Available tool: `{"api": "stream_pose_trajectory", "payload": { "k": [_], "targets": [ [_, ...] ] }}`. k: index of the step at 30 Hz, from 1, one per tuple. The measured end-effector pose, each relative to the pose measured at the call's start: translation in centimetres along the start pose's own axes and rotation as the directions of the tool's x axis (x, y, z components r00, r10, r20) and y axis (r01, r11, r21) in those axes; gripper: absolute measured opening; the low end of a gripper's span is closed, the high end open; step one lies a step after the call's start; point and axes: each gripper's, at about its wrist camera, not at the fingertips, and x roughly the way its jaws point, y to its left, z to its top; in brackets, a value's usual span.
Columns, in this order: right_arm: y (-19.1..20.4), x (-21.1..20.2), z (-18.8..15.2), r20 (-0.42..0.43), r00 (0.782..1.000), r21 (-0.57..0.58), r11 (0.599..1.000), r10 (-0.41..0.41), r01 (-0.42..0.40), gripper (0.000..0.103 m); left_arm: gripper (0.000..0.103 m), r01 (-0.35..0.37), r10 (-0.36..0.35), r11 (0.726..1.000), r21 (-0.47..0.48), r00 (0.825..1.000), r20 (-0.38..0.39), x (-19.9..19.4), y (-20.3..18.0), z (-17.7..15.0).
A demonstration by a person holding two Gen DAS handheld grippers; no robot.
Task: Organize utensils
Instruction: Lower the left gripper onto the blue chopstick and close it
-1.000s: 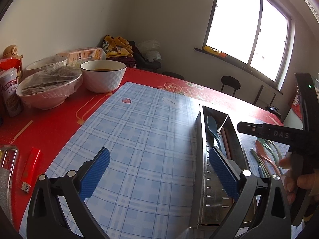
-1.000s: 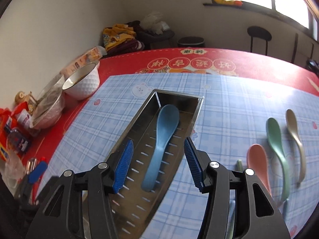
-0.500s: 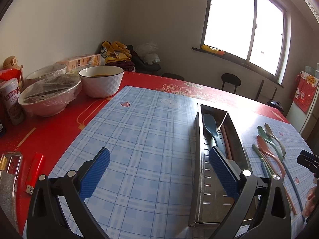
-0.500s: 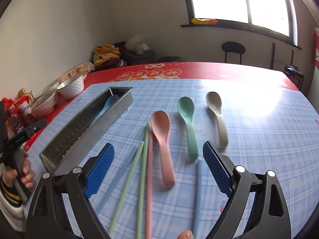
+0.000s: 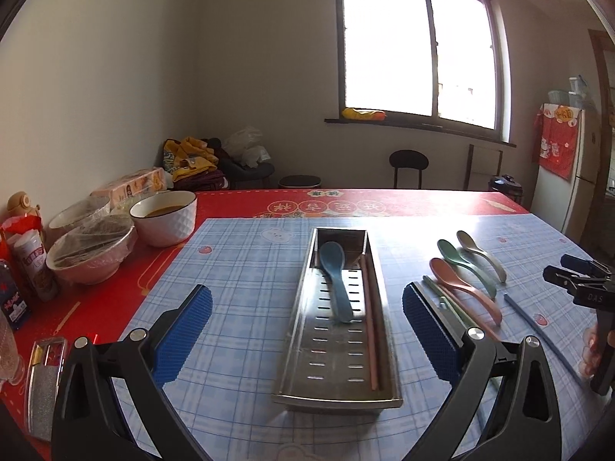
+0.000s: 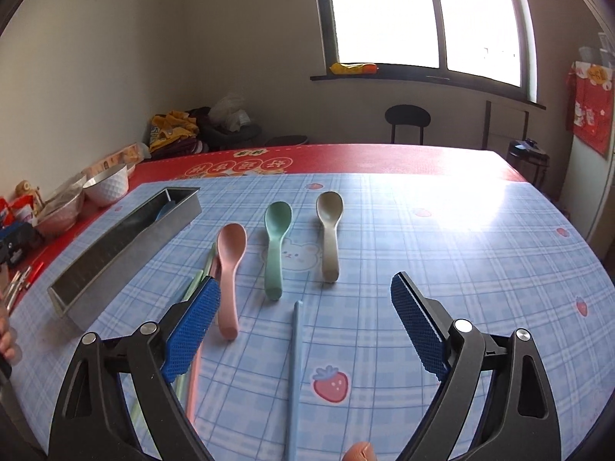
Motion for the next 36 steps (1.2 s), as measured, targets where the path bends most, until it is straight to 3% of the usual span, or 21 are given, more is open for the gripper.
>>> {"api": "stream_pose_trajectory", "payload": {
  "k": [5, 11, 14, 16, 21, 24, 29, 36],
  "targets": [
    [-1.8, -0.9, 0.1, 0.022, 1.000, 0.049, 0.999, 0.016, -0.017, 0.087, 0.097, 0.120, -0.116, 0.992, 0.048, 0.990, -0.077, 0.2, -4.8, -0.4],
    [-3.1, -0.4, -0.1, 0.001, 0.994, 0.037, 0.993, -0.110, 0.110, 0.087, 0.095, 0.202, -0.184, 0.974, 0.101, 0.969, -0.163, 1.9, -9.8, -2.0],
    [-3.4, -0.4, -0.3, 0.007, 0.996, 0.054, 0.995, -0.086, 0.085, 0.087, 0.082, 0.239, -0.211, 0.963, 0.123, 0.956, -0.204, 3.0, -11.3, -2.6],
    [-3.5, -0.1, -0.3, -0.006, 0.997, 0.056, 0.995, -0.077, 0.077, 0.087, 0.078, 0.243, -0.210, 0.961, 0.131, 0.951, -0.229, 3.8, -11.9, -3.0],
    [-4.0, 0.3, -0.3, -0.023, 0.998, 0.084, 0.995, -0.053, 0.055, 0.087, 0.056, 0.247, -0.198, 0.959, 0.135, 0.933, -0.301, 5.9, -12.7, -3.7],
    [-4.4, 0.2, -0.4, -0.018, 0.999, 0.108, 0.993, -0.035, 0.037, 0.087, 0.042, 0.253, -0.194, 0.959, 0.127, 0.914, -0.355, 7.3, -13.0, -4.2],
    [-4.8, 0.2, -0.6, -0.015, 1.000, 0.126, 0.992, -0.017, 0.019, 0.087, 0.027, 0.263, -0.193, 0.958, 0.115, 0.886, -0.422, 9.1, -13.2, -4.9],
    [-4.7, 0.2, -0.6, -0.016, 1.000, 0.121, 0.993, -0.006, 0.007, 0.087, 0.021, 0.275, -0.199, 0.957, 0.095, 0.857, -0.476, 10.6, -13.2, -5.2]
  ]
}}
